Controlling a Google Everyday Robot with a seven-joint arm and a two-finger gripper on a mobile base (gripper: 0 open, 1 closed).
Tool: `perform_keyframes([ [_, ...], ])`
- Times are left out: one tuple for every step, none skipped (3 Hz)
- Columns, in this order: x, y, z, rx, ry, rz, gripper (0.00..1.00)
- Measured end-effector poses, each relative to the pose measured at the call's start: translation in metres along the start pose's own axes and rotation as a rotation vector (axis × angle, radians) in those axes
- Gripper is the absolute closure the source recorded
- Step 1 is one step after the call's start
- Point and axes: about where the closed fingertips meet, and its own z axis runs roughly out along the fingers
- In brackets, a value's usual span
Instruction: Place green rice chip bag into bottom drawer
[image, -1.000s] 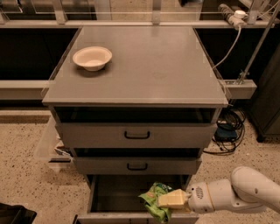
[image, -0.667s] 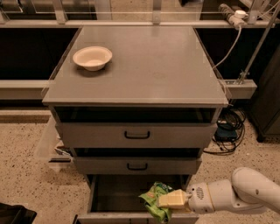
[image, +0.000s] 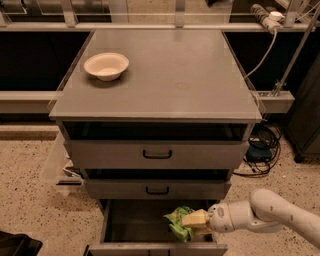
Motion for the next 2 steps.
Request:
perform_keyframes([
  [-0.029,-0.032,0.024,0.007,0.023,-0.034,1.00],
  [-0.045,-0.056,0.040,0.082,0.002,-0.066,1.00],
])
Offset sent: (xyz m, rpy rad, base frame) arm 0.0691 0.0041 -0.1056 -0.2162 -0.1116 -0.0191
